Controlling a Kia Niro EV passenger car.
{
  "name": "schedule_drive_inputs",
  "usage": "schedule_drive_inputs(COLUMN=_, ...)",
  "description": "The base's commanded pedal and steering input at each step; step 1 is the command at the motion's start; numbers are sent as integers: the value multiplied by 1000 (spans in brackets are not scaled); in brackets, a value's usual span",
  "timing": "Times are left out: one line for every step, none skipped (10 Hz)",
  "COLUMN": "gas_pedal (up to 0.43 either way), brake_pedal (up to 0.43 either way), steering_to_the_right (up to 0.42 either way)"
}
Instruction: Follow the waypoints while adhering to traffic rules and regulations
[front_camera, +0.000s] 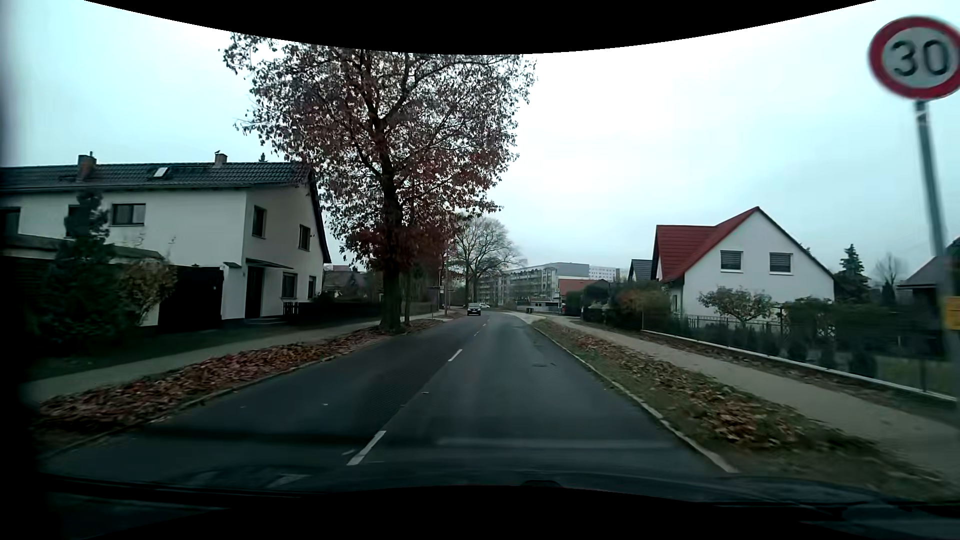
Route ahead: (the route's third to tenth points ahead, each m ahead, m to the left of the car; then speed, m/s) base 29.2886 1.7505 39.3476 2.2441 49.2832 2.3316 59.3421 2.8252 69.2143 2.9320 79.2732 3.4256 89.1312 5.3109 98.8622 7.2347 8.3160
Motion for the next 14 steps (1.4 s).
schedule_drive_inputs(gas_pedal=150, brake_pedal=0, steering_to_the_right=3)
schedule_drive_inputs(gas_pedal=150, brake_pedal=0, steering_to_the_right=4)
schedule_drive_inputs(gas_pedal=150, brake_pedal=0, steering_to_the_right=5)
schedule_drive_inputs(gas_pedal=150, brake_pedal=0, steering_to_the_right=6)
schedule_drive_inputs(gas_pedal=150, brake_pedal=0, steering_to_the_right=6)
schedule_drive_inputs(gas_pedal=150, brake_pedal=0, steering_to_the_right=6)
schedule_drive_inputs(gas_pedal=138, brake_pedal=0, steering_to_the_right=4)
schedule_drive_inputs(gas_pedal=138, brake_pedal=0, steering_to_the_right=4)
schedule_drive_inputs(gas_pedal=138, brake_pedal=0, steering_to_the_right=4)
schedule_drive_inputs(gas_pedal=138, brake_pedal=0, steering_to_the_right=4)
schedule_drive_inputs(gas_pedal=138, brake_pedal=0, steering_to_the_right=3)
schedule_drive_inputs(gas_pedal=138, brake_pedal=0, steering_to_the_right=0)
schedule_drive_inputs(gas_pedal=130, brake_pedal=0, steering_to_the_right=0)
schedule_drive_inputs(gas_pedal=130, brake_pedal=0, steering_to_the_right=-1)
